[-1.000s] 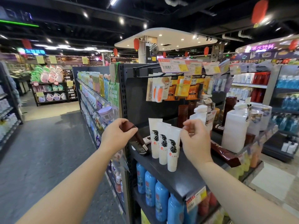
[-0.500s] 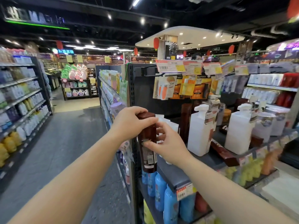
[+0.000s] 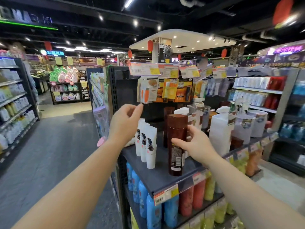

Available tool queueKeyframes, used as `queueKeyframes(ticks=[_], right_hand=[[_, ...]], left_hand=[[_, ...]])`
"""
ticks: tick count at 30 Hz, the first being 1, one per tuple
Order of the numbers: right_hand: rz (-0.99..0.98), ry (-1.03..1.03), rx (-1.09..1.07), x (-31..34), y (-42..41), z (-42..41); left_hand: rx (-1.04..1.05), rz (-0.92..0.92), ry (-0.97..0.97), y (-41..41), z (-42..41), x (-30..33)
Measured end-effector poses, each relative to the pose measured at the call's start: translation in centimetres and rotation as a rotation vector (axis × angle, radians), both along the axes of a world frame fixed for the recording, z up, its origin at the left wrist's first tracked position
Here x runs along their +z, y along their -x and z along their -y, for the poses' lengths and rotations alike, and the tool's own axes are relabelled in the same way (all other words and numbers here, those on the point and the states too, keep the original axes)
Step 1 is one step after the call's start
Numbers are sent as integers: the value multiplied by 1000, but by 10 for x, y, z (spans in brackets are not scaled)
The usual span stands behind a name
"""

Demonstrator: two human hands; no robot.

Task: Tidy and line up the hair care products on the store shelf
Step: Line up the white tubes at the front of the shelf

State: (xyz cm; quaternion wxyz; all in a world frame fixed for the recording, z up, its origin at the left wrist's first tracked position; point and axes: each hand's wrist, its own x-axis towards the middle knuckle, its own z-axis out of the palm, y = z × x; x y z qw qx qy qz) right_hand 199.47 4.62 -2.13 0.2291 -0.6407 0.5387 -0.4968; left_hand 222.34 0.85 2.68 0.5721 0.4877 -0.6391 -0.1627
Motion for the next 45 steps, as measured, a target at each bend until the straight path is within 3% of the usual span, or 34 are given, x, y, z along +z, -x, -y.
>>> queueKeyframes(ticks=[9,14,17,20,22,25,29,33,36,38,42,45], right_hand=[[30,-16,-215,-36,17,34],[15,-26,-275,-37,13,34],[45,216,-469,-34,1,25],[-17,459,-389,-27,-27,14],[-86,427,-277,-28,-46,14],[-33,299,-207,-36,-63,23],[35,161,-241,-44,-70,36],[66,70,-288,-46,-74,44],[80,52,-318,-45,-78,48],[90,50,-319,-45,-81,49],[110,122,-313,-39,-86,50],[126,205,-324,-29,-93,52]], left_hand=[[116,6,-223,-31,63,-72],[140,114,-325,-36,89,-92],[117,228,-383,-43,105,-106],[91,378,-399,-48,120,-120],[92,417,-426,-50,128,-127],[92,439,-443,-54,140,-138],[77,478,-435,-60,158,-148],[144,668,-384,-63,164,-141],[97,701,-482,-64,167,-129],[42,567,-575,-68,167,-123],[-120,-97,-826,-86,164,-129],[-310,-493,-930,-97,154,-141]])
